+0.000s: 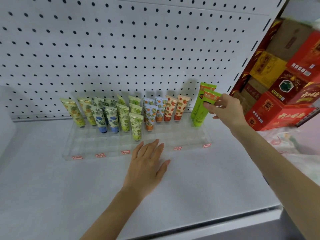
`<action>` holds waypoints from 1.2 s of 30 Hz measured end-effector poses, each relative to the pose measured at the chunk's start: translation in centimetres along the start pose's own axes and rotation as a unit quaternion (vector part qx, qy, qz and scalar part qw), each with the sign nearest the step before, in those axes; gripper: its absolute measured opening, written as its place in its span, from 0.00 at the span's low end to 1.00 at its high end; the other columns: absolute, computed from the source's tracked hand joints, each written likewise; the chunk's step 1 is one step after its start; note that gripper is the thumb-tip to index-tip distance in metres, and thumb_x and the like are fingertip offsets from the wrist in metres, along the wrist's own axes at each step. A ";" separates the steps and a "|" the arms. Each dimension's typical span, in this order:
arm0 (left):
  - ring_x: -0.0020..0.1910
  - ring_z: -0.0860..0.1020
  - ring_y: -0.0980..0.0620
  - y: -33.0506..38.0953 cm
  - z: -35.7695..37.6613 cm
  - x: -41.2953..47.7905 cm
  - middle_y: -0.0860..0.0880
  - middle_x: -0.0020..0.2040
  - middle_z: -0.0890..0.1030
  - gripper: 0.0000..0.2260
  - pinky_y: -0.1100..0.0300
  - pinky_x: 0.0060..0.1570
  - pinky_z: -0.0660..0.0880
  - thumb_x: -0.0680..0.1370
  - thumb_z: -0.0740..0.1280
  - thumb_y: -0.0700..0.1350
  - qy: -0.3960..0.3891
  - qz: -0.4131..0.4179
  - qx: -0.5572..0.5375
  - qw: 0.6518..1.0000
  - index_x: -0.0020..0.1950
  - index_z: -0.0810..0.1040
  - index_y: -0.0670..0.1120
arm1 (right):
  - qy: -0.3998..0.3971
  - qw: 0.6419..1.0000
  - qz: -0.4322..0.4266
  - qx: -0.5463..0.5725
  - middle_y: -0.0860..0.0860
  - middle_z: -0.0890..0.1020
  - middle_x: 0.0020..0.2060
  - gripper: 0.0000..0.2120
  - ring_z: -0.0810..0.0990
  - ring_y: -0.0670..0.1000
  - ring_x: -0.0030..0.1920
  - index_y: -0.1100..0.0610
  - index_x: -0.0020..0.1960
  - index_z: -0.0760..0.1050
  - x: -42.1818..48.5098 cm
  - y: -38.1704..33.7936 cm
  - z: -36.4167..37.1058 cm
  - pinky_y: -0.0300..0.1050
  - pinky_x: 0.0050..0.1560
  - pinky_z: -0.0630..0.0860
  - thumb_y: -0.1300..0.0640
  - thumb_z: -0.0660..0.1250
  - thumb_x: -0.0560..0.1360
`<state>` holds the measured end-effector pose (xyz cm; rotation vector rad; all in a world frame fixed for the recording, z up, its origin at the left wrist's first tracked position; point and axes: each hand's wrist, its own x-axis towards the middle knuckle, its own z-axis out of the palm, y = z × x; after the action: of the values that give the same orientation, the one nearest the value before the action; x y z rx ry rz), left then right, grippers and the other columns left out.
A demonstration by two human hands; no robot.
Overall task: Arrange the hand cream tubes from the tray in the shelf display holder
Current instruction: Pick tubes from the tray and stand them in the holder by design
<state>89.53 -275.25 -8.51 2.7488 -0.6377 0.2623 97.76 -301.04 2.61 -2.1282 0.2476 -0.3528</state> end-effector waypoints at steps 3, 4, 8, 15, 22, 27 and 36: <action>0.64 0.75 0.47 0.1 -0.1 0.0 0.46 0.66 0.76 0.24 0.52 0.71 0.56 0.80 0.52 0.57 -0.001 -0.001 0.000 1.000 0.66 0.75 0.45 | -0.004 1.000 -0.002 0.007 0.52 0.81 0.42 0.12 0.80 0.51 0.39 0.61 0.49 0.77 0.0 0.1 0.0 0.43 0.36 0.79 0.56 0.74 0.71; 0.64 0.75 0.47 0.1 -0.1 0.0 0.46 0.66 0.76 0.24 0.51 0.71 0.56 0.80 0.52 0.57 -0.001 -0.002 0.000 1.000 0.67 0.75 0.45 | -0.006 1.000 -0.001 0.009 0.50 0.81 0.41 0.11 0.80 0.51 0.39 0.60 0.48 0.76 -0.1 0.2 0.0 0.43 0.37 0.79 0.56 0.73 0.71; 0.65 0.75 0.47 0.2 -0.3 0.0 0.45 0.66 0.76 0.24 0.50 0.70 0.57 0.80 0.52 0.57 -0.008 -0.003 0.001 1.000 0.67 0.74 0.44 | -0.010 1.000 0.011 0.005 0.50 0.81 0.42 0.11 0.80 0.51 0.40 0.58 0.49 0.76 -0.4 0.3 -0.1 0.44 0.37 0.79 0.55 0.73 0.71; 0.60 0.78 0.45 0.2 -1.8 -0.5 0.44 0.62 0.79 0.21 0.48 0.67 0.65 0.80 0.54 0.55 0.008 0.063 0.021 0.998 0.63 0.76 0.45 | -0.030 0.939 -0.051 -0.339 0.49 0.81 0.50 0.19 0.80 0.52 0.48 0.53 0.58 0.74 -4.6 -0.5 -1.9 0.50 0.46 0.78 0.43 0.68 0.73; 0.49 0.80 0.44 -1.7 -13.2 -0.7 0.45 0.51 0.82 0.20 0.51 0.49 0.75 0.77 0.57 0.57 0.112 0.101 0.046 0.988 0.57 0.79 0.45 | -0.110 0.806 -0.205 -0.544 0.45 0.79 0.59 0.25 0.78 0.50 0.58 0.44 0.65 0.70 -9.7 -9.7 0.5 0.45 0.46 0.77 0.32 0.57 0.74; 0.50 0.79 0.44 -9.2 -22.2 -4.1 0.47 0.52 0.82 0.21 0.51 0.51 0.74 0.77 0.56 0.58 0.114 0.071 0.095 0.986 0.58 0.78 0.46 | -0.123 0.827 -0.281 -0.471 0.44 0.76 0.63 0.25 0.75 0.50 0.62 0.43 0.67 0.69 -12.8 -18.1 7.0 0.46 0.51 0.73 0.34 0.58 0.74; 0.62 0.74 0.45 -27.0 -31.4 -11.3 0.47 0.65 0.76 0.22 0.51 0.61 0.66 0.81 0.57 0.58 0.128 -0.054 0.127 0.982 0.69 0.71 0.47 | -0.157 0.877 -0.327 -0.316 0.47 0.75 0.64 0.24 0.75 0.52 0.61 0.46 0.68 0.70 -18.7 -30.9 24.2 0.48 0.55 0.70 0.37 0.57 0.76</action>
<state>88.43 -237.19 11.29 2.9068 -0.4088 0.7017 89.73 -259.58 12.90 -2.8416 -0.6567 -0.3250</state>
